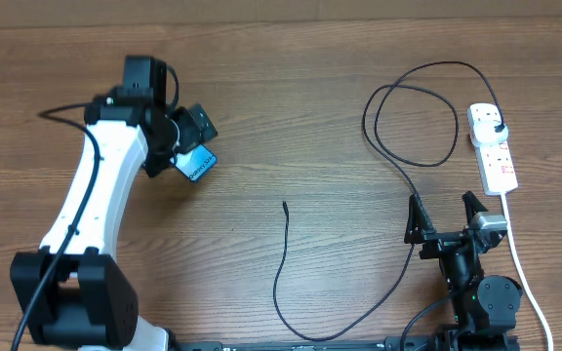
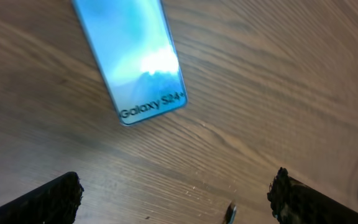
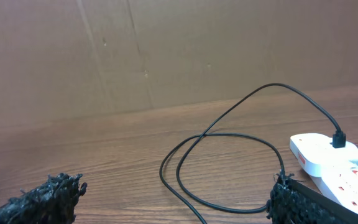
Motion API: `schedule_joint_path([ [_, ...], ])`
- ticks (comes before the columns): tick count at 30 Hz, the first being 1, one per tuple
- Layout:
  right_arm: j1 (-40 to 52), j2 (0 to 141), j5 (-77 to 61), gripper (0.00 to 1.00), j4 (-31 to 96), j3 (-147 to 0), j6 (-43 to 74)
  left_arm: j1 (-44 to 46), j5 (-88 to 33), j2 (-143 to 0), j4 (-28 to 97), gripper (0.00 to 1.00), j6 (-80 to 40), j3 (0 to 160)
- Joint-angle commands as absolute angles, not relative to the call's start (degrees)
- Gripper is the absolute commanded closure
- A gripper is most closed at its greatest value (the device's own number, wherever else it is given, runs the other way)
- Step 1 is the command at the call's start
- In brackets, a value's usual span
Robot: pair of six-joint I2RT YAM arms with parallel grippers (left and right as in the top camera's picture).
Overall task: Plug charger to phone and switch on socket
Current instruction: 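Lower the left gripper onto the phone and align with its edges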
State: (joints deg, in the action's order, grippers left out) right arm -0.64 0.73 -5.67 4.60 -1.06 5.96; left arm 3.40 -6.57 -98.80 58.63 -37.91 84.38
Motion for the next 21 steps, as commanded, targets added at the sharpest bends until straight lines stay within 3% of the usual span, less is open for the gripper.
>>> schedule_joint_path([
  [1,-0.4,0.2,-5.2,0.00,4.4,-0.5,5.6,3.5,-1.0,-102.7,62.1,0.00,-46.6,91.3],
  [21,-0.4,0.2,-5.2,0.00,4.4,-0.5,5.6,2.9,-1.5,-118.1,60.6,0.00,-54.5,94.0],
])
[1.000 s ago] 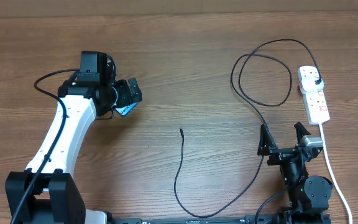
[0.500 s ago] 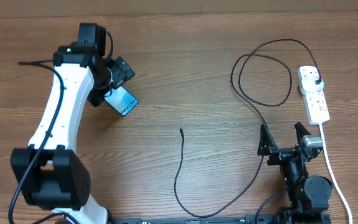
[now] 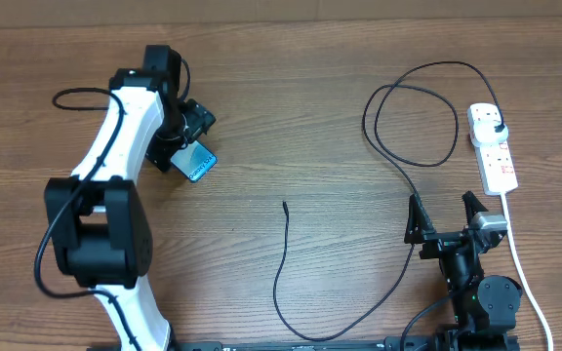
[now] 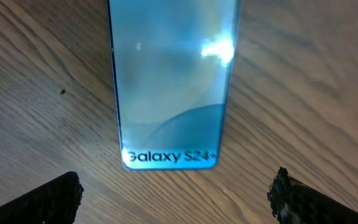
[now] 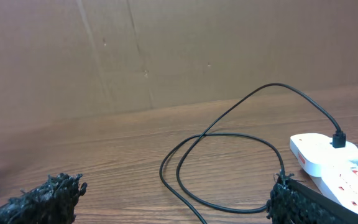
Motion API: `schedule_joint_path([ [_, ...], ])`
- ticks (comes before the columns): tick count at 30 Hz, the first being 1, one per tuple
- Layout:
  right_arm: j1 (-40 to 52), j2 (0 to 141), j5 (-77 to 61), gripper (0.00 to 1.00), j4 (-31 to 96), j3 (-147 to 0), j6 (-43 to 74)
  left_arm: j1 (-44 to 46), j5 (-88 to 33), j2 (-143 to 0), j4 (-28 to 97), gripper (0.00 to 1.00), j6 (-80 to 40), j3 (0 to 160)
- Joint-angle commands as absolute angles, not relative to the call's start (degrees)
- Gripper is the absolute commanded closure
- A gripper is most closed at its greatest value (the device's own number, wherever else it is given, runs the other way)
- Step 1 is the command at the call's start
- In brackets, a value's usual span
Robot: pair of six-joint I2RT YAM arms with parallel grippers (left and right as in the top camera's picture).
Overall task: Plug charger to phone and switch on socket
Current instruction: 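Lower the left gripper onto the phone and align with its edges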
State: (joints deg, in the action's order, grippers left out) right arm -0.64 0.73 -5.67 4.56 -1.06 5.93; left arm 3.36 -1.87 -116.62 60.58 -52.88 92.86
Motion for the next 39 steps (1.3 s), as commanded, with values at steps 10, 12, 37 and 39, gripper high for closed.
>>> schedule_joint_path([
  [10,-0.4,0.2,-5.2,0.00,4.4,-0.5,5.6,-1.5,-4.7,-118.8,62.6,0.00,-56.3,94.2],
  [12,-0.4,0.2,-5.2,0.00,4.4,-0.5,5.6,-1.9,-4.5,-118.8,63.2,0.00,-55.3,94.2],
  [37,-0.4,0.2,-5.2,0.00,4.4,-0.5,5.6,0.9,-1.0,-118.8,57.6,0.00,-50.4,93.8],
  [39,-0.4,0.2,-5.2,0.00,4.4,-0.5,5.6,1.1,-1.0,-118.8,57.6,0.00,-50.9,93.8],
])
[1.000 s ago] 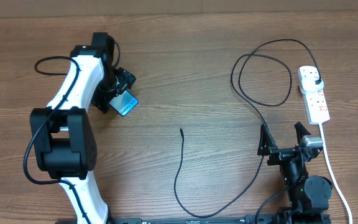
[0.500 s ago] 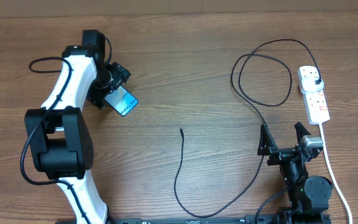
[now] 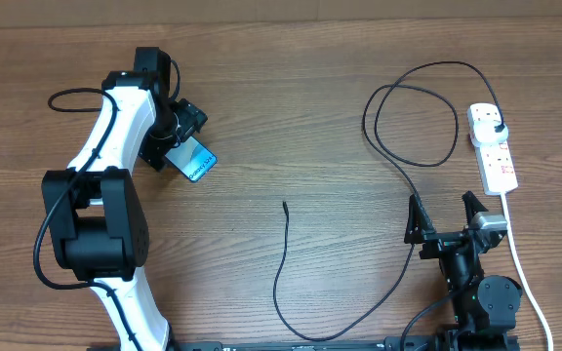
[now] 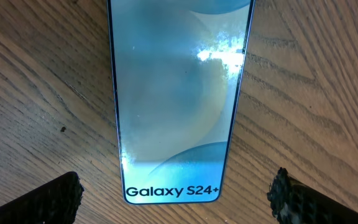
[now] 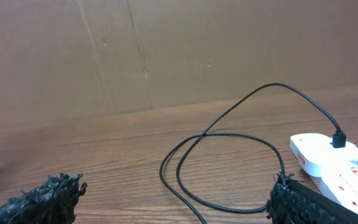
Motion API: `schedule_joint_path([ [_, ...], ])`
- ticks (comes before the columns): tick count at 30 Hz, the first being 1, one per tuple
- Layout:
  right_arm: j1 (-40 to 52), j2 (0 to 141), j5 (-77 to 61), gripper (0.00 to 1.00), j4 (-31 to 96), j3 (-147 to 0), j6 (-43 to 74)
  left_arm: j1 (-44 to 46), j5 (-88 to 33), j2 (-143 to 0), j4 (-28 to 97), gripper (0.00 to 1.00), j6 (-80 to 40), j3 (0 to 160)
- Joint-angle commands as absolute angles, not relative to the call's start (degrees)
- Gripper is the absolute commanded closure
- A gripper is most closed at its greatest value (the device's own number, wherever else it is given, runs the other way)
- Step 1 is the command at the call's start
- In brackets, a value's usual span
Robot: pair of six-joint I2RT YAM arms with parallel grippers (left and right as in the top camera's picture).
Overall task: Plug charger to phone and switch on socket
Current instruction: 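Lower the left gripper onto the phone and align with its edges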
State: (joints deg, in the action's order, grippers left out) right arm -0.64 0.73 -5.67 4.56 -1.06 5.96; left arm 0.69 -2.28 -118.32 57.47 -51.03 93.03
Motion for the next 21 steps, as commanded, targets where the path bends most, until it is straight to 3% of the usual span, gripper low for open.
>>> schedule_joint_path([
  [1,-0.4,0.2,-5.2,0.00,4.4,-0.5,5.6,1.2,-1.0,-118.8,57.6,0.00,-51.0,93.8],
  [21,-0.4,0.2,-5.2,0.00,4.4,-0.5,5.6,3.6,0.2,-124.3,54.9,0.00,-54.5,93.8],
])
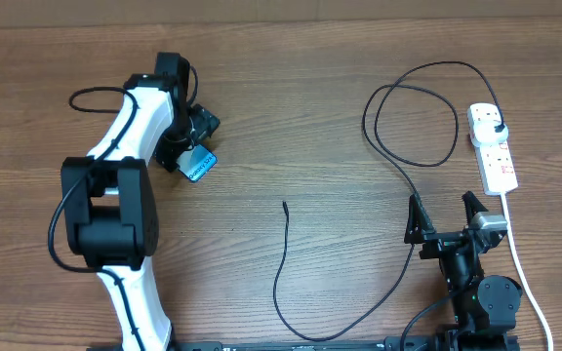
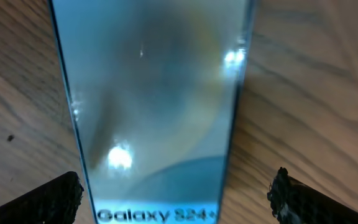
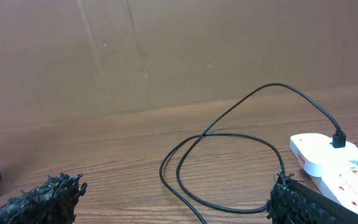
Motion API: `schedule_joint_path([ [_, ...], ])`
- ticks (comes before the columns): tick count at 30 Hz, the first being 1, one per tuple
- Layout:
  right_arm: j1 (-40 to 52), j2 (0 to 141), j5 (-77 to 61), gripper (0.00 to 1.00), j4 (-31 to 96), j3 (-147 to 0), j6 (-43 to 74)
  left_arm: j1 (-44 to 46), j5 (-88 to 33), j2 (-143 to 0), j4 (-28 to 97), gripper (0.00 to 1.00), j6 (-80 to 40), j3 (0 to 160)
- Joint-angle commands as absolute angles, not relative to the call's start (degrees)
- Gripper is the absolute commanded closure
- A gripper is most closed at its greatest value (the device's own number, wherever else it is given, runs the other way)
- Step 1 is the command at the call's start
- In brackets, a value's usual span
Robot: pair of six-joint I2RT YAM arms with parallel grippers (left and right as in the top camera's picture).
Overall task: Plug charger to phone and switch on socket
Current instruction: 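Lower the left gripper onto the phone and align with its edges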
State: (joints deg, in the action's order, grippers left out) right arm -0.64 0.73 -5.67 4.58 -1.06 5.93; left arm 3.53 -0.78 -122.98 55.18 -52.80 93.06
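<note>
The blue phone [image 1: 199, 165] lies screen up on the table at the left, its "Galaxy S24+" end toward the table's middle. My left gripper [image 1: 192, 138] stands open just over it. In the left wrist view the phone [image 2: 154, 106] fills the frame, between the two fingertips [image 2: 48, 200]. The black charger cable's free plug [image 1: 284, 205] lies on the wood mid-table. Its other end is plugged into the white power strip [image 1: 493, 148] at the right. My right gripper [image 1: 444, 216] rests open at the front right, holding nothing, with the cable loop [image 3: 229, 163] ahead of it.
The cable [image 1: 413, 107] loops across the right half of the table and runs past the right gripper. The strip's white lead [image 1: 520, 263] trails toward the front edge. A brown cardboard wall [image 3: 179, 50] stands behind the table.
My left gripper has come closer over the phone, which now fills more of the wrist view and is blurred. The left arm's wrist has shifted a little right. The right arm has not moved.
First my left gripper hung open with the phone askew ahead of it. Then the phone was squared up between the fingers, then larger in view, and now closer still. The phone, cable and right arm have stayed where they were.
</note>
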Motion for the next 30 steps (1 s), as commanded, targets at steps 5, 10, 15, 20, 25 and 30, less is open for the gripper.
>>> schedule_joint_path([
  [5,-0.4,0.2,-5.2,0.00,4.4,-0.5,5.6,3.5,0.6,-124.5,54.7,0.00,-54.5,93.8],
  [10,-0.4,0.2,-5.2,0.00,4.4,-0.5,5.6,3.4,0.6,-124.5,54.3,0.00,-54.4,93.8],
  [15,-0.4,0.2,-5.2,0.00,4.4,-0.5,5.6,3.2,0.6,-124.5,53.3,0.00,-54.5,93.8],
  [20,-0.4,0.2,-5.2,0.00,4.4,-0.5,5.6,2.6,0.6,-124.5,53.4,0.00,-54.3,93.8],
  [25,-0.4,0.2,-5.2,0.00,4.4,-0.5,5.6,1.5,0.6,-124.5,54.5,0.00,-53.8,93.8],
  [30,-0.4,0.2,-5.2,0.00,4.4,-0.5,5.6,1.0,0.6,-124.5,54.7,0.00,-53.8,93.8],
])
